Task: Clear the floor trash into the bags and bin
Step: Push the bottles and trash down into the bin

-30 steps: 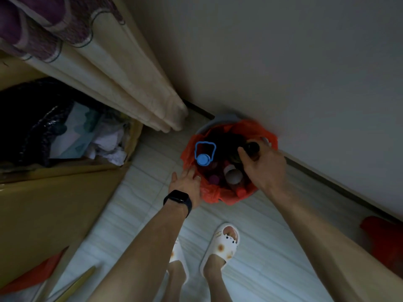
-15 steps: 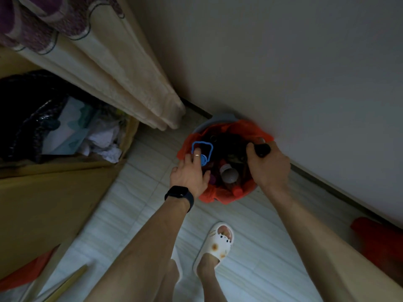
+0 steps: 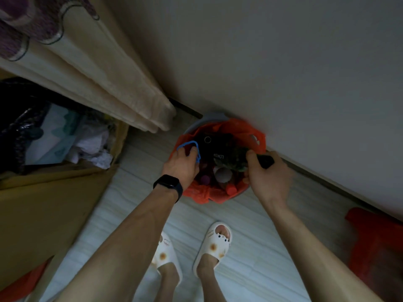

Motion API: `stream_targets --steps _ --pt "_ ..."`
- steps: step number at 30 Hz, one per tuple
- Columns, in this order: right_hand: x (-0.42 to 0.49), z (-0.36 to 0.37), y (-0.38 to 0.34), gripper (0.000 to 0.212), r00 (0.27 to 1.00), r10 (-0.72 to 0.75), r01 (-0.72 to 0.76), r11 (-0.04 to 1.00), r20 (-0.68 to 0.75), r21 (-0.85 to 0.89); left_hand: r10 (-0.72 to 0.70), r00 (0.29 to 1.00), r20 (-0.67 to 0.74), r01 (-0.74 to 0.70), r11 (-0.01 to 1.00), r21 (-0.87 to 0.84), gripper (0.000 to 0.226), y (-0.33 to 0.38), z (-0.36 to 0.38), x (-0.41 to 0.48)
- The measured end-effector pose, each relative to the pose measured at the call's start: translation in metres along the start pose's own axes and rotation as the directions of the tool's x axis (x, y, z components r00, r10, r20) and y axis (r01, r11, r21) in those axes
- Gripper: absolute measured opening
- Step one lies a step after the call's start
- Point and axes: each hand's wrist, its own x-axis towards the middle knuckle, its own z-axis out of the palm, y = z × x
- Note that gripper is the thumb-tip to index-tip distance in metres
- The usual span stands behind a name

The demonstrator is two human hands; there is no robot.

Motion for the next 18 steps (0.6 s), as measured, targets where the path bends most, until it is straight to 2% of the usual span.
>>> stream_targets --steps 4,7,9,14,16,18 --pt "-0.015 0.01 -0.008 0.031 0.992 -0.124 0.125 0.991 0.022 -0.041 0.022 1.0 0.01 -0.021 0.999 -0.038 0.059 -0.004 -0.005 -0.003" --pt "-0.007 0.01 0.0 0.033 0.987 -0.086 0.097 0.993 0.137 -0.075 0.032 0.999 -0.018 -0.033 0.998 -0.048 0.057 -0.005 -0.012 -0.001" --pt "-0.004 0.01 0.007 0.033 0.977 -0.091 0.116 0.986 0.193 -0.121 0.051 0.998 -0.035 -0.052 0.999 -0.017 0.056 -0.009 -0.017 0.002" --pt "0.002 0.018 0.011 0.035 0.971 -0.142 0.18 0.965 0.194 -0.192 0.056 0.997 -0.055 -0.05 0.993 0.105 0.053 -0.01 -0.017 -0.001" --pt "0.008 0.018 0.007 0.036 0.968 -0.106 0.145 0.976 0.227 -0.163 0.182 0.972 -0.146 -0.148 0.965 0.215 0.048 -0.002 -0.013 -0.009" --pt "0.018 0.015 0.004 0.033 0.964 -0.076 0.104 0.989 0.255 -0.101 0.414 0.879 -0.236 -0.338 0.891 0.303 0.045 0.012 -0.001 -0.016"
